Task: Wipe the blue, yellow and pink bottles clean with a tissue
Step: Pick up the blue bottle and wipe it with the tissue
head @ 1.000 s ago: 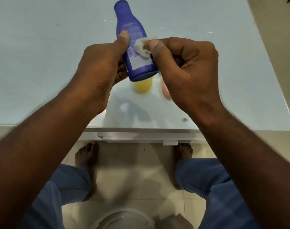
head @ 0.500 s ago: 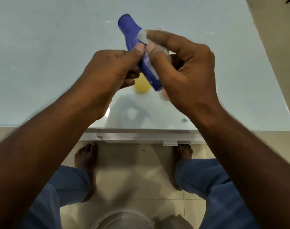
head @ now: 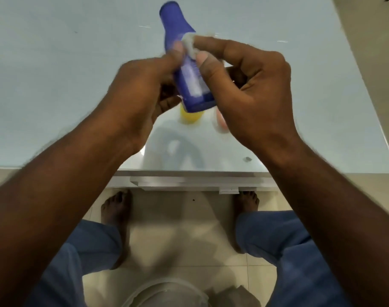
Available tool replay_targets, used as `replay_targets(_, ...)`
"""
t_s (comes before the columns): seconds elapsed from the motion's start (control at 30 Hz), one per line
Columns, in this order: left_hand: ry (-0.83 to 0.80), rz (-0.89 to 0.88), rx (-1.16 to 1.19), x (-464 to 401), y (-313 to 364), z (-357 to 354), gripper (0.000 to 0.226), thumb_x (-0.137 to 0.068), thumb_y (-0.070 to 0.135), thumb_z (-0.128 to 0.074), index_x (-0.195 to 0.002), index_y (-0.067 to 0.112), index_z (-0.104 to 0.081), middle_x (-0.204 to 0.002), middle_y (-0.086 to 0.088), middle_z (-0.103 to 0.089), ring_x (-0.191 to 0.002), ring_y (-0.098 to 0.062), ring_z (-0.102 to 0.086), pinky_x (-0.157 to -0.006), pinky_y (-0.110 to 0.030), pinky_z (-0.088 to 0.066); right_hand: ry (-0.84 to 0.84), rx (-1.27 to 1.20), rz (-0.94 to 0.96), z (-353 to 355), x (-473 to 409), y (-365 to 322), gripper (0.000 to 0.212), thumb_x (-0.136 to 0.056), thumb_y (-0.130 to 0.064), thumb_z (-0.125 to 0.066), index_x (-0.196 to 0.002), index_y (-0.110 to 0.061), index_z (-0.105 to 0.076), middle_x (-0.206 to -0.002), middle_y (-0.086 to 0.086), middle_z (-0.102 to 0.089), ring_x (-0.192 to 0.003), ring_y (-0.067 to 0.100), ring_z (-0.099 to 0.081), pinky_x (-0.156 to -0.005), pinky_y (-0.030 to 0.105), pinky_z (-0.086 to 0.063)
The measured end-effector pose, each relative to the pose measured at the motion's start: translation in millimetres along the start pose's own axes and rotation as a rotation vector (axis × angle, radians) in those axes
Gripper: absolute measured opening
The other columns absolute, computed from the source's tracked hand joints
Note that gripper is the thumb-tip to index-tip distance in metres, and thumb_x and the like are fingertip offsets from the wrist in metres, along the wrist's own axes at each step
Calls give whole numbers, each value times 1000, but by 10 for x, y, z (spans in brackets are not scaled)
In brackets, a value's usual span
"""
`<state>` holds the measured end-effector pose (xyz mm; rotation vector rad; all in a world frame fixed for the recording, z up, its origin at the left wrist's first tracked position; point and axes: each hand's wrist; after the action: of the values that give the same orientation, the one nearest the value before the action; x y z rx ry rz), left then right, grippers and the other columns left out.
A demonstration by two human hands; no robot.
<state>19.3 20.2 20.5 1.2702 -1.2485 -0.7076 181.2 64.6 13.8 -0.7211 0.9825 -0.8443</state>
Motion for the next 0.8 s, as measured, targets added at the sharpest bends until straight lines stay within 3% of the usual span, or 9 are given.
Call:
replay_targets(0.07,74,-12,94,-14,37,16,26,-105,37,-57,-119,18,-69,-102,4,-81,-98,-14,-79,-85,-28,-62,-11,-17,-10,-37,28,-13,30,-107,-20,-69,-132,-6,-76,-125,4,-81,-108,13,-79,-85,29,-68)
replay_targets(0.13,101,-68,-104,-34,21,40,28,-105,42,-56,-115,20,-71,-99,7,-80,-97,-11,-78,-88,-29,-62,-12,-3,-26,-54,51,-16,33,-106,-21,-70,-135,-6,-74,-127,5,-80,-109,15,-78,-85,29,-68)
replay_targets(0.23,-2,-126,-356,-22,-37,37,28,-103,47,-57,-99,24,-74,-88,10,-78,-92,-9,-75,-84,-28,-58,3,9,-27,4,23,4,34,-106,-25,-68,-136,-10,-74,-129,1,-79,-109,15,-78,-85,30,-68)
replay_targets(0.3,-16,-111,-288,-11,-46,22,24,-102,45,-59,-99,26,-73,-91,9,-79,-94,-11,-76,-86,-29,-58,5,-6,-23,33,4,5,33,-107,-24,-68,-136,-9,-74,-130,2,-79,-112,15,-78,-86,31,-69)
replay_targets(0.43,105,-71,-11,-12,35,25,19,-104,40,-58,-112,25,-67,-105,7,-80,-100,-13,-78,-89,-31,-63,-1,-35,-19,-17,35,-16,27,-106,-19,-69,-127,-5,-79,-120,4,-83,-105,11,-80,-84,25,-67)
replay_targets(0.5,116,-78,-85,-19,28,42,21,-104,42,-57,-109,25,-69,-103,7,-80,-98,-12,-78,-89,-30,-62,0,-33,-24,-26,48,-11,27,-106,-19,-70,-127,-5,-79,-120,5,-82,-107,14,-80,-86,30,-68)
replay_targets(0.63,-81,-93,-325,16,-81,3,33,-102,45,-59,-106,17,-77,-94,0,-80,-93,-13,-76,-82,-28,-57,32,24,-30,17,10,20,33,-106,-26,-67,-134,-10,-76,-126,0,-80,-109,14,-78,-88,31,-67)
replay_targets(0.7,-90,-96,-295,15,-89,-18,33,-102,44,-61,-107,16,-77,-94,-2,-80,-93,-15,-76,-82,-28,-57,38,23,-20,26,-8,16,34,-106,-26,-66,-135,-10,-75,-128,0,-79,-113,13,-77,-91,31,-67)
replay_targets(0.8,27,-55,-72,2,-15,-3,23,-102,40,-62,-107,20,-74,-94,3,-81,-97,-15,-78,-90,-31,-60,17,-13,-18,14,2,3,30,-107,-22,-67,-132,-9,-77,-126,2,-80,-114,14,-78,-90,35,-68)
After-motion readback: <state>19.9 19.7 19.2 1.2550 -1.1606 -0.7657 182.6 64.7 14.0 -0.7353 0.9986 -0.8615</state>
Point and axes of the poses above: each hand's wrist, its own x-axis away from the middle knuckle, its own z-axis out of the back of the hand, y = z × x
